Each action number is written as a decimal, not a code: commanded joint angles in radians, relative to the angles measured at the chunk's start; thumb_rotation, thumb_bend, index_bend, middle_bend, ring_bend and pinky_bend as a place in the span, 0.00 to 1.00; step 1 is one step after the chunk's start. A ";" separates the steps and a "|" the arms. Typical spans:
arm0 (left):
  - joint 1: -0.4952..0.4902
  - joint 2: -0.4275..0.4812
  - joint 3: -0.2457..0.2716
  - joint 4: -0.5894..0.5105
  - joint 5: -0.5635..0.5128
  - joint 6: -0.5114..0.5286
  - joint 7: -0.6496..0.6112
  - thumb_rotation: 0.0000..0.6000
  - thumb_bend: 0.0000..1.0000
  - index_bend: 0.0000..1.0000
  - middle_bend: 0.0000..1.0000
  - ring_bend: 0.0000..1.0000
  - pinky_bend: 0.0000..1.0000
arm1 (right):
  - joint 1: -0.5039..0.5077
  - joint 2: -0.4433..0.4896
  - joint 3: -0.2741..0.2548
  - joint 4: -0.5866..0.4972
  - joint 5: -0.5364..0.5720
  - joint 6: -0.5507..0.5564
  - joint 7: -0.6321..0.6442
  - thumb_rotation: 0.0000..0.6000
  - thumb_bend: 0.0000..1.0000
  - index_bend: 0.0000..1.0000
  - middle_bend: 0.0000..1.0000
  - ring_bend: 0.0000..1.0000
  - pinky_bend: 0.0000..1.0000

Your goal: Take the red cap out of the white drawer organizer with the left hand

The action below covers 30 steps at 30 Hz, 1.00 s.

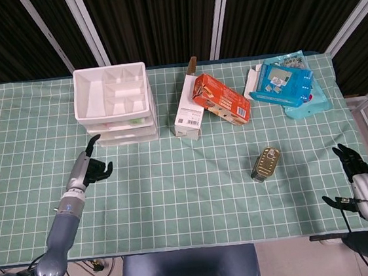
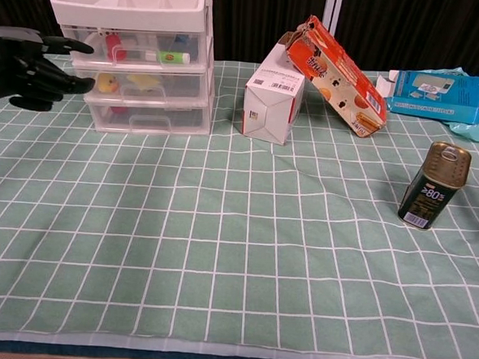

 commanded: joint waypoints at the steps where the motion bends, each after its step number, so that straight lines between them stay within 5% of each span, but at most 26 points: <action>1: -0.049 -0.032 -0.021 0.045 -0.054 -0.030 -0.021 1.00 0.46 0.00 0.98 0.97 1.00 | 0.000 0.001 0.001 0.000 0.002 -0.002 0.004 1.00 0.07 0.00 0.00 0.00 0.22; 30: -0.191 -0.108 -0.022 0.184 -0.149 -0.087 -0.110 1.00 0.46 0.01 0.99 0.98 1.00 | 0.003 0.005 0.001 -0.005 0.011 -0.014 0.013 1.00 0.06 0.00 0.00 0.00 0.22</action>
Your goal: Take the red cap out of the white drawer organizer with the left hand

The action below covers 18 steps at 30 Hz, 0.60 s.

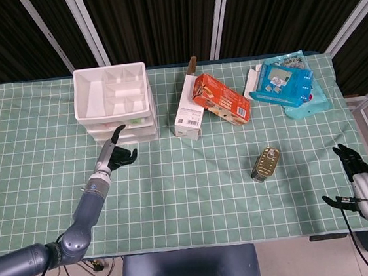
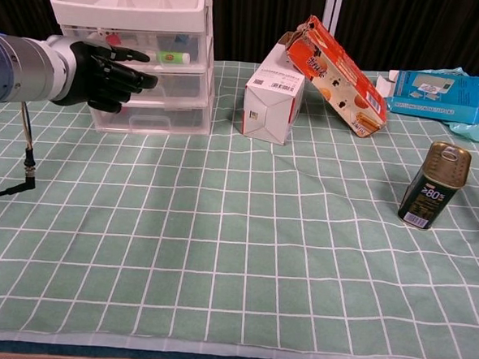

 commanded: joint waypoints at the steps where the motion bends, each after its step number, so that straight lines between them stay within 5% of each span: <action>1: -0.003 -0.003 0.002 0.004 0.000 -0.003 -0.007 1.00 0.46 0.02 0.99 0.98 1.00 | 0.000 0.000 0.000 -0.001 0.000 0.000 0.000 1.00 0.07 0.00 0.00 0.00 0.22; 18: -0.015 -0.033 -0.005 0.047 0.028 -0.034 -0.088 1.00 0.46 0.07 1.00 0.98 1.00 | 0.000 -0.001 0.001 -0.002 0.003 -0.001 -0.004 1.00 0.07 0.00 0.00 0.00 0.22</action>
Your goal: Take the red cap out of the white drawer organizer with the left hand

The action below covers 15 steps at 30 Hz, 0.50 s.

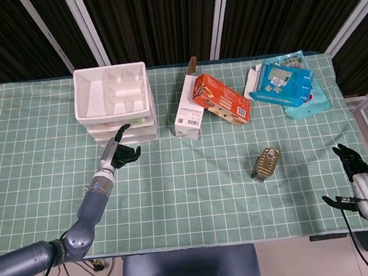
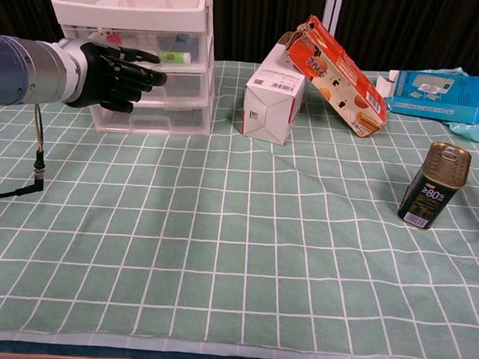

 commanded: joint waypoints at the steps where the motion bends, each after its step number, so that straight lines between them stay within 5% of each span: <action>1: -0.002 -0.003 0.001 0.004 0.005 -0.003 -0.006 1.00 0.46 0.07 1.00 0.98 1.00 | 0.000 0.000 0.000 0.000 0.000 0.000 0.001 1.00 0.07 0.00 0.00 0.00 0.22; 15: -0.005 -0.007 0.013 0.002 0.033 -0.006 -0.031 1.00 0.46 0.14 1.00 0.98 1.00 | 0.000 0.000 0.000 0.000 0.000 0.000 0.000 1.00 0.07 0.00 0.00 0.00 0.22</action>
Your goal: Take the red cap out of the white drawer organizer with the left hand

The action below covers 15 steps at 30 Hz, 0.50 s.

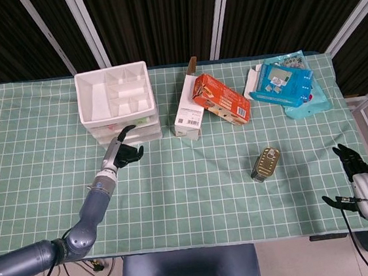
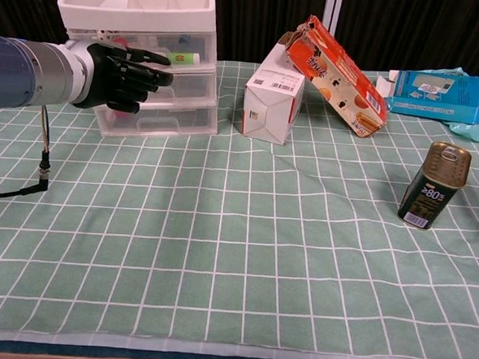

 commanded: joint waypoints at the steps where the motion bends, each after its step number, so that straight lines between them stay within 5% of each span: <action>1: 0.005 0.004 0.006 -0.009 0.005 0.003 -0.004 1.00 0.46 0.14 1.00 0.98 1.00 | 0.000 0.000 0.000 0.000 0.000 0.000 0.000 1.00 0.06 0.00 0.00 0.00 0.22; 15: 0.060 0.037 0.053 -0.084 0.054 0.025 -0.028 1.00 0.46 0.15 1.00 0.98 1.00 | -0.003 0.001 0.000 -0.002 -0.003 0.006 -0.004 1.00 0.07 0.00 0.00 0.00 0.22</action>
